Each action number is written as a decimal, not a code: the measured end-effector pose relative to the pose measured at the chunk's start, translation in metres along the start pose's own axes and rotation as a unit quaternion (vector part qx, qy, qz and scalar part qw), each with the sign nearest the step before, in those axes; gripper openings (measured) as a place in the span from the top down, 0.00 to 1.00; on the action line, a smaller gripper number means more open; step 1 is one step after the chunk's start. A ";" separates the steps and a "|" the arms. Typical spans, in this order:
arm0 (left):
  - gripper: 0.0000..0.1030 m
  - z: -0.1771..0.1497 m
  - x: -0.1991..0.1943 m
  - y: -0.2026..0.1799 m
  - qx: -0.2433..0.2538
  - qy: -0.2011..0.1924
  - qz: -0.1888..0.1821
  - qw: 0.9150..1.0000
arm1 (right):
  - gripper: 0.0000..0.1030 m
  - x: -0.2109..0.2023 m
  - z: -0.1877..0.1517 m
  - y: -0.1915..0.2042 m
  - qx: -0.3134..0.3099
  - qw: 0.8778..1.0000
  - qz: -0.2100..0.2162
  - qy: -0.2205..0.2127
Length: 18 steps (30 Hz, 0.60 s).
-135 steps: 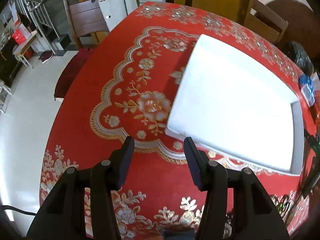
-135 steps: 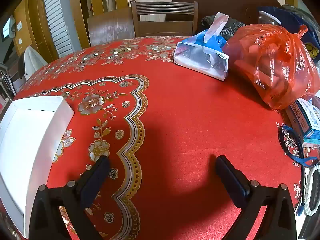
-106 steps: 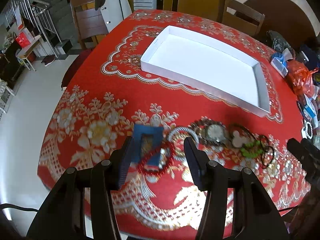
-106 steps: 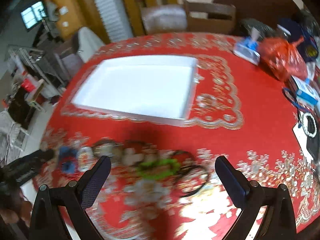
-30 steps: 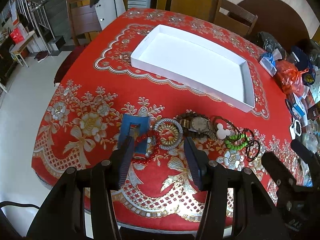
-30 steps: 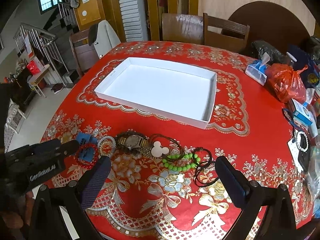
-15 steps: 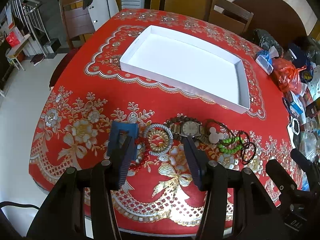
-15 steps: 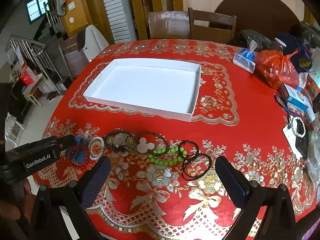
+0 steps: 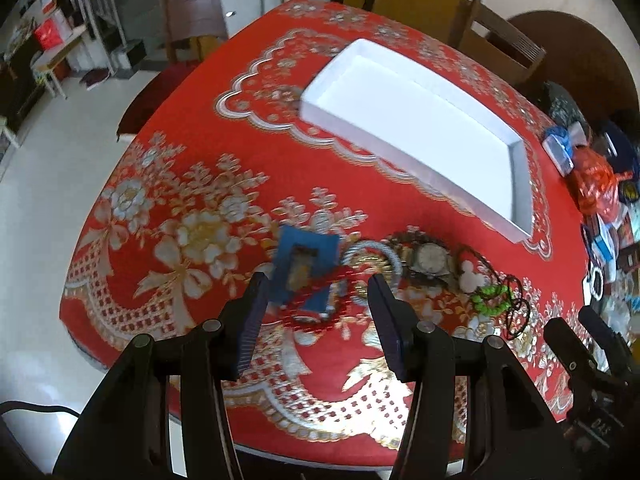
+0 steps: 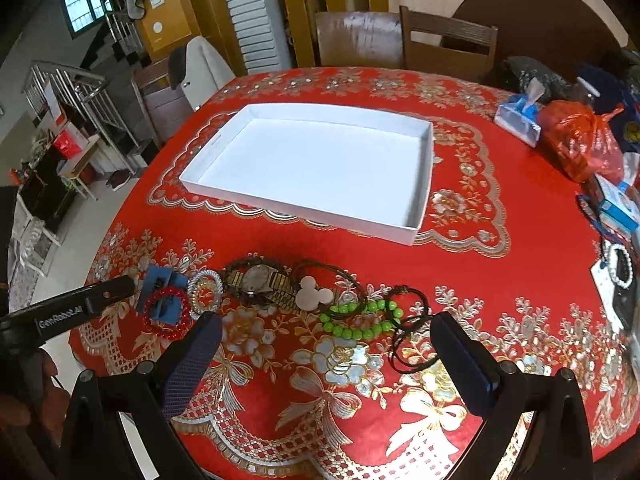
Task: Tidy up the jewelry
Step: 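Lower the left tool toward the red bead bracelet beside the blue hair clip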
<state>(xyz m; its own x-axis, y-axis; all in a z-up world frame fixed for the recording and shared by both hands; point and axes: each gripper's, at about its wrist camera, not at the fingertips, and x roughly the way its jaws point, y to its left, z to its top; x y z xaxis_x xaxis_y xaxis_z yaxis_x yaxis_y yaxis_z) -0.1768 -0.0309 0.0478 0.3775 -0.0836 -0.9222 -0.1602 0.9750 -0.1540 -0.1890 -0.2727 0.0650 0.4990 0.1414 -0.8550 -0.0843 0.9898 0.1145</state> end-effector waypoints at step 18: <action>0.44 -0.005 0.035 0.031 0.006 0.055 -0.029 0.998 | 0.06 0.037 0.007 -0.009 -0.030 0.997 0.071 0.021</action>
<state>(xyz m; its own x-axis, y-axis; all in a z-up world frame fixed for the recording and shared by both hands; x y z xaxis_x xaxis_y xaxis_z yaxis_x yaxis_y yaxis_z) -0.1732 -0.0049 0.0087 0.2832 -0.1606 -0.9455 -0.1296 0.9704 -0.2036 -0.1637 -0.2763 0.0361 0.4414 0.2781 -0.8531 -0.2035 0.9570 0.2067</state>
